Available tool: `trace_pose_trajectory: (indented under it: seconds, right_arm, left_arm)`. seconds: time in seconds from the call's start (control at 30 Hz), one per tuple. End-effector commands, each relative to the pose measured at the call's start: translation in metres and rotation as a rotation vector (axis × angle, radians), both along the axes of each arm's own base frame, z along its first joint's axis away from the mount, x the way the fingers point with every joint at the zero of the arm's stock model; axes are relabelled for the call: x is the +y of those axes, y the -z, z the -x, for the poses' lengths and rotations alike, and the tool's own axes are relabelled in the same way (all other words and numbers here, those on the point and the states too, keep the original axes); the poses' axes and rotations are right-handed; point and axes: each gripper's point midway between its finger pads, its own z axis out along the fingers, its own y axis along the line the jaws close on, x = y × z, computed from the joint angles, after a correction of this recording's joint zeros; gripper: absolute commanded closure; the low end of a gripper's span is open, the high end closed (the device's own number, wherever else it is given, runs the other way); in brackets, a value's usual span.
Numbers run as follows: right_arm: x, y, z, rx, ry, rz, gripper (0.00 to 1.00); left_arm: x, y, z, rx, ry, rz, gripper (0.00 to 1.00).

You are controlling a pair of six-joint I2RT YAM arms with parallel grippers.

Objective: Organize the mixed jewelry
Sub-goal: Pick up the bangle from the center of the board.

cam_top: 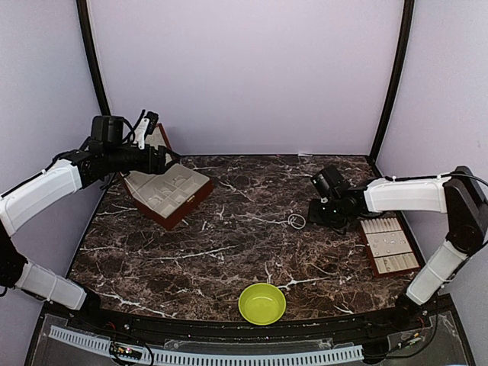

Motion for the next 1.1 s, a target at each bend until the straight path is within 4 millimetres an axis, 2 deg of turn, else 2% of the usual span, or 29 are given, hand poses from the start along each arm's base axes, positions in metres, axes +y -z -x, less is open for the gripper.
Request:
trace_pose_trajectory:
  seconds: [0.0, 0.17, 0.27, 0.6, 0.87, 1.07]
  right_arm:
    - [0.015, -0.004, -0.021, -0.038, 0.000, 0.005, 0.50]
    - [0.025, 0.003, -0.033, -0.024, -0.012, 0.024, 0.54]
    - [0.023, 0.012, -0.037, -0.006, -0.002, 0.067, 0.58]
    - [0.024, 0.033, -0.041, 0.032, -0.005, 0.116, 0.71]
    - [0.030, 0.039, -0.046, 0.039, -0.018, 0.119, 0.80]
    - [0.030, 0.045, -0.046, 0.051, -0.020, 0.128, 0.84]
  left_arm:
    - [0.006, -0.005, 0.004, -0.036, -0.013, -0.028, 0.21]
    - [0.000, -0.004, 0.006, -0.014, 0.011, 0.001, 0.21]
    - [0.000, -0.009, 0.009, -0.024, 0.017, 0.010, 0.21]
    - [0.008, -0.015, 0.009, -0.059, -0.017, -0.020, 0.21]
    - [0.008, -0.013, 0.007, -0.054, -0.020, -0.026, 0.21]
    - [0.009, -0.012, 0.007, -0.053, -0.022, -0.030, 0.21]
